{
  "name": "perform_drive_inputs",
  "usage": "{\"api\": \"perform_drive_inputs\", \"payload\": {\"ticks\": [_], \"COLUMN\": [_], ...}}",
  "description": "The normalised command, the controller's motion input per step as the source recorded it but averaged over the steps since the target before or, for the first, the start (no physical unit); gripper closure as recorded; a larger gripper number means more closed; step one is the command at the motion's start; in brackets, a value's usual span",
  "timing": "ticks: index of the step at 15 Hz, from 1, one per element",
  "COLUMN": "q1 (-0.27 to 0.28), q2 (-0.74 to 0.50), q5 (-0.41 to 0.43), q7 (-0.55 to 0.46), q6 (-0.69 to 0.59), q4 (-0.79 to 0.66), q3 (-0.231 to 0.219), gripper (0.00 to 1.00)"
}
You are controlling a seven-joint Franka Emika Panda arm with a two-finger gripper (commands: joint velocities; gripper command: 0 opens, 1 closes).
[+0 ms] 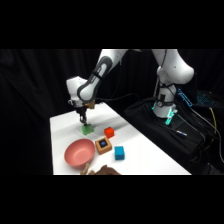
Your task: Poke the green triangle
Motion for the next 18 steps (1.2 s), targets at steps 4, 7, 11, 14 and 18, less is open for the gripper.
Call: {"api": "perform_drive_inputs", "payload": {"ticks": [4,7,11,14,18], "q1": [0.131,0.176,0.136,0.121,0.109], "q2": [-0.74,-0.7,-0.55,-0.41,-0.27], "q5": [-0.111,-0.185,-0.127,-0.126,-0.133], "q7": [0.16,0.24,0.18,0.18,0.18], "q6": [-0.23,-0.41,-0.31,-0.23,-0.19], "q4": [-0.49,-0.37,-0.23,-0.12,-0.04], "q3": [-0.09,-0.126,-0.082,-0.07,-0.059], "gripper": [0.72,0.61,0.14,0.0,0.0]}}
